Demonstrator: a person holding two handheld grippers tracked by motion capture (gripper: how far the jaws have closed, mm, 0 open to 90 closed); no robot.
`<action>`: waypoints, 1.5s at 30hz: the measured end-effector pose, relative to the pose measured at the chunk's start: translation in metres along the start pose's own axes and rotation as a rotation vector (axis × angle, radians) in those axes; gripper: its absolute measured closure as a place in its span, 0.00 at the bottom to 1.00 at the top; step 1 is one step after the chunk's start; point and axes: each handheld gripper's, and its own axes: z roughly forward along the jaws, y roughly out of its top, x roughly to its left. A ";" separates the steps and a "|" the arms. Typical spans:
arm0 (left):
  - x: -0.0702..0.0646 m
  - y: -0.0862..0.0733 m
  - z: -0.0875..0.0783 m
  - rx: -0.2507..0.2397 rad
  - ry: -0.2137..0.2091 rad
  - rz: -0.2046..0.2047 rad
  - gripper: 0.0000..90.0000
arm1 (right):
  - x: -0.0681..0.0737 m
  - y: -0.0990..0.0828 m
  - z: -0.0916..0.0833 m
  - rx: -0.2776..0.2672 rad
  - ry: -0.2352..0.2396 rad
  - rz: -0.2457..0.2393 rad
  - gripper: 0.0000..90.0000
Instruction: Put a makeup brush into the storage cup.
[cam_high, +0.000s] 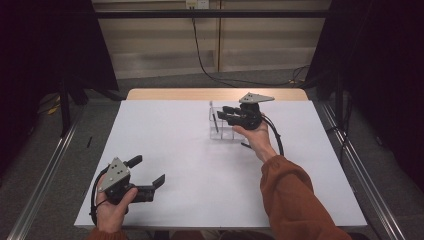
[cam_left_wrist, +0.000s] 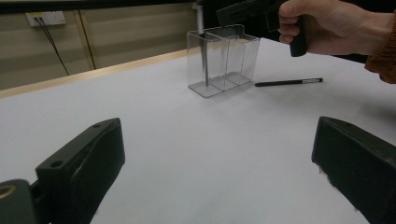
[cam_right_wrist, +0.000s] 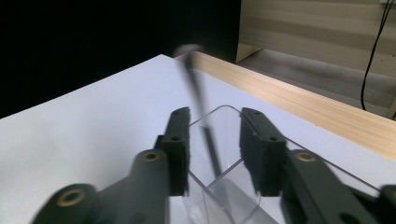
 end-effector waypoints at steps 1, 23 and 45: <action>0.000 0.000 0.000 -0.001 0.000 -0.001 0.03 | 0.000 0.000 -0.001 -0.002 -0.002 -0.004 0.67; 0.000 0.000 -0.002 -0.002 0.006 -0.001 0.03 | -0.001 -0.004 -0.022 -0.011 -0.003 0.027 0.15; 0.005 0.000 -0.003 -0.020 0.034 -0.018 0.03 | 0.002 -0.017 -0.068 -0.069 0.012 0.050 0.03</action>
